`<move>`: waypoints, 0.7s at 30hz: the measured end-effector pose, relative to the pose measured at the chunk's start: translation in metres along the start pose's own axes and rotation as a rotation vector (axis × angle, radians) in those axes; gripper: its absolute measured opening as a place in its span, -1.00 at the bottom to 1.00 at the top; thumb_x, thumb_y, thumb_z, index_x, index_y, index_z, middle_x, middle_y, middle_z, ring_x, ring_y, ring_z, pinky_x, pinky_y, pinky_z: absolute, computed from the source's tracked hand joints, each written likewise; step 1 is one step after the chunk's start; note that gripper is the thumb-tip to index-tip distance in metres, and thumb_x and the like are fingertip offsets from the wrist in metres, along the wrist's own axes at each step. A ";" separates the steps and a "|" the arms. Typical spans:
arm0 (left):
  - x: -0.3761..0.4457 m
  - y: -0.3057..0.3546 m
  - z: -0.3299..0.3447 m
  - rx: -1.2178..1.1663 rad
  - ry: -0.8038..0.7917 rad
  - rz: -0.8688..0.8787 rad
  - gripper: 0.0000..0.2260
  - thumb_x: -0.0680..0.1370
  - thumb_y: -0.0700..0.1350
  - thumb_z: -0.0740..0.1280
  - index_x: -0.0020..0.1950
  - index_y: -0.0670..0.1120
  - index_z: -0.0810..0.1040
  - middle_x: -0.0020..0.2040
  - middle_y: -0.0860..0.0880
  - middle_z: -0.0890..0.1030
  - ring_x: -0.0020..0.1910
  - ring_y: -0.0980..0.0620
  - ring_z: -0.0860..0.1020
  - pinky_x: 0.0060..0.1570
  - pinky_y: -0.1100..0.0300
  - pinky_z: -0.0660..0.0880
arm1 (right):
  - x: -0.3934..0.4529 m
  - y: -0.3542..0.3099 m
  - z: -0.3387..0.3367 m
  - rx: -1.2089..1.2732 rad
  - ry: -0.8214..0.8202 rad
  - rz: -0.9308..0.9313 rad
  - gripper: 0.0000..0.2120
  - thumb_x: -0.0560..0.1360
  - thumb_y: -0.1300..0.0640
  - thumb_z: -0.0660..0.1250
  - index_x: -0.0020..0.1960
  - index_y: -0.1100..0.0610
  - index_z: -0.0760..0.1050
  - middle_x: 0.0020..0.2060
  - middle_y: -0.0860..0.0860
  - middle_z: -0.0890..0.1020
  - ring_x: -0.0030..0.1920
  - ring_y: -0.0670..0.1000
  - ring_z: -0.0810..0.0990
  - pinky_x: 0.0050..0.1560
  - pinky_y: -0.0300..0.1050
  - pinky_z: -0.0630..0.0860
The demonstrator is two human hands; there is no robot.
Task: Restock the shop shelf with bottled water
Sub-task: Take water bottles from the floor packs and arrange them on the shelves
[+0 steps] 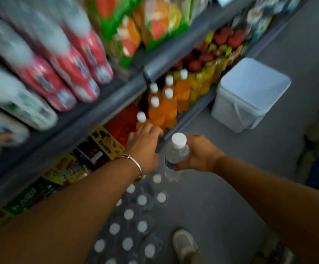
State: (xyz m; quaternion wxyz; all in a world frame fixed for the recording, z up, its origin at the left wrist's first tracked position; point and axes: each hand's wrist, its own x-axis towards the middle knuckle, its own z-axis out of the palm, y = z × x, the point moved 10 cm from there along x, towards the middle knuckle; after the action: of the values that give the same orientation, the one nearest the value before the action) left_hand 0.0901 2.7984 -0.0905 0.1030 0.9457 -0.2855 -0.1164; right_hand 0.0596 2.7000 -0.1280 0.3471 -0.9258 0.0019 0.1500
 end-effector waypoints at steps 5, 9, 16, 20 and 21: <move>-0.023 0.037 -0.181 -0.045 0.082 0.014 -0.64 0.47 -0.13 0.32 0.23 -0.07 0.34 0.20 -0.06 0.37 0.22 -0.09 0.39 0.15 0.02 0.37 | -0.038 -0.138 -0.149 0.010 0.105 -0.156 -0.44 0.26 0.02 0.55 0.19 0.07 0.46 0.05 0.02 0.60 0.09 0.06 0.56 0.12 0.02 0.50; -0.061 0.067 -0.324 -0.107 0.157 0.032 -0.64 0.45 -0.06 0.32 0.20 -0.13 0.39 0.15 -0.09 0.44 0.15 -0.09 0.45 0.11 0.03 0.42 | -0.081 -0.249 -0.268 0.018 0.176 -0.245 -0.51 0.28 0.06 0.55 0.14 0.11 0.46 -0.06 -0.05 0.59 0.00 -0.05 0.55 0.00 -0.13 0.48; -0.135 0.119 -0.556 -0.126 0.330 0.085 -0.66 0.42 -0.26 0.39 0.15 -0.22 0.43 0.00 -0.08 0.46 -0.06 -0.02 0.48 -0.04 0.26 0.39 | -0.160 -0.443 -0.437 0.015 0.268 -0.466 -0.55 0.23 0.13 0.58 0.03 0.28 0.57 -0.05 0.16 0.67 0.02 0.13 0.62 0.09 0.15 0.52; -0.177 0.145 -0.674 -0.087 0.454 0.111 -0.73 0.43 -0.24 0.40 0.10 -0.18 0.46 -0.09 -0.06 0.52 -0.12 0.04 0.49 -0.19 0.31 0.37 | -0.209 -0.539 -0.512 0.021 0.271 -0.578 -0.78 0.31 0.26 0.51 -0.06 0.22 0.60 -0.21 0.09 0.67 -0.31 -0.17 0.57 -0.26 -0.32 0.49; -0.187 0.150 -0.700 -0.091 0.477 0.117 -0.73 0.43 -0.24 0.40 0.10 -0.19 0.47 -0.10 -0.07 0.53 -0.13 0.06 0.48 -0.24 0.33 0.37 | -0.221 -0.562 -0.528 -0.005 0.289 -0.604 -0.85 0.33 0.24 0.50 -0.12 0.17 0.60 -0.26 0.06 0.66 -0.38 -0.22 0.53 -0.34 -0.35 0.44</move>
State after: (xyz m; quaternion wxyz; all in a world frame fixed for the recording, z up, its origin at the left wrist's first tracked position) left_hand 0.0565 2.8709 0.6447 0.2166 0.9227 -0.3018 0.1033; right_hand 0.0548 2.7649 0.6716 0.3698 -0.8970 -0.2238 -0.0922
